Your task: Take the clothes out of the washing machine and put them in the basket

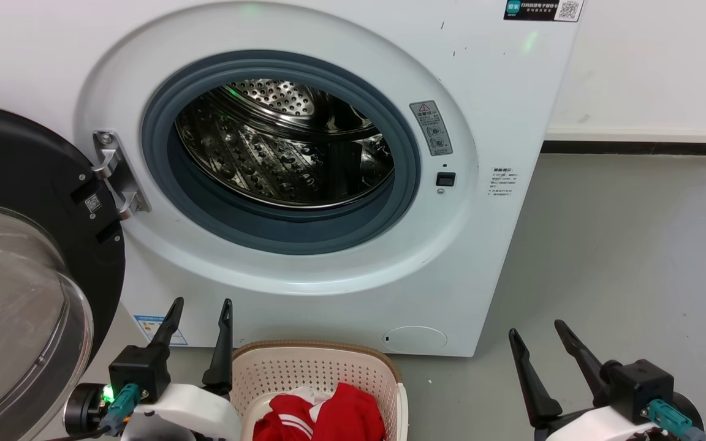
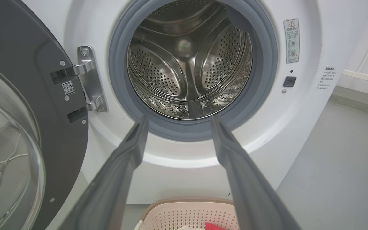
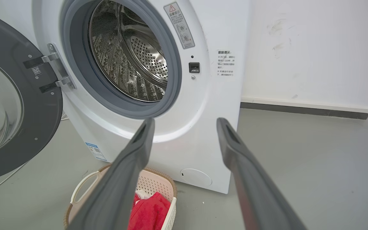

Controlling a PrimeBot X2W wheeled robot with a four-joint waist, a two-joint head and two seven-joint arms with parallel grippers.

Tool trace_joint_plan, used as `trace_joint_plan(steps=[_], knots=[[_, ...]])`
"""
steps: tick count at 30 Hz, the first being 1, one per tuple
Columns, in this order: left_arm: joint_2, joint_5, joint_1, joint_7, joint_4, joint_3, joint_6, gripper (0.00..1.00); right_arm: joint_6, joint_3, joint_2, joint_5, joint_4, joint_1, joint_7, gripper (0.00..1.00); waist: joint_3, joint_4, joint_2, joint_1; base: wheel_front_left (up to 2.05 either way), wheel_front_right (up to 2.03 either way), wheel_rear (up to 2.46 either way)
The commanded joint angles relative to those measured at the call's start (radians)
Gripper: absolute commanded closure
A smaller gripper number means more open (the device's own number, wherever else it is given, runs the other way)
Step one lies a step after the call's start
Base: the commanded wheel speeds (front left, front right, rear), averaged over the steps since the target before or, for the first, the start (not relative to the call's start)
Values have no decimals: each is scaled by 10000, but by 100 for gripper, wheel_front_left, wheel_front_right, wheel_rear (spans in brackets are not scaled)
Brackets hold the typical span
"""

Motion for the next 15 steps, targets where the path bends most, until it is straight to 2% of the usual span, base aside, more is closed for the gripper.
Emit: trace_joint_plan(steps=[1,15], knots=[[-23,-72,143,64,-138,-21,34,0,-7,-40,15,-49,-48,119,2,0,-10,5,0,1,0,0,0],[-42,-392,12,222,-32,-114,8,0,-7,-114,15,-167,-191,43,86,0,65,-62,0,1,0,0,0]])
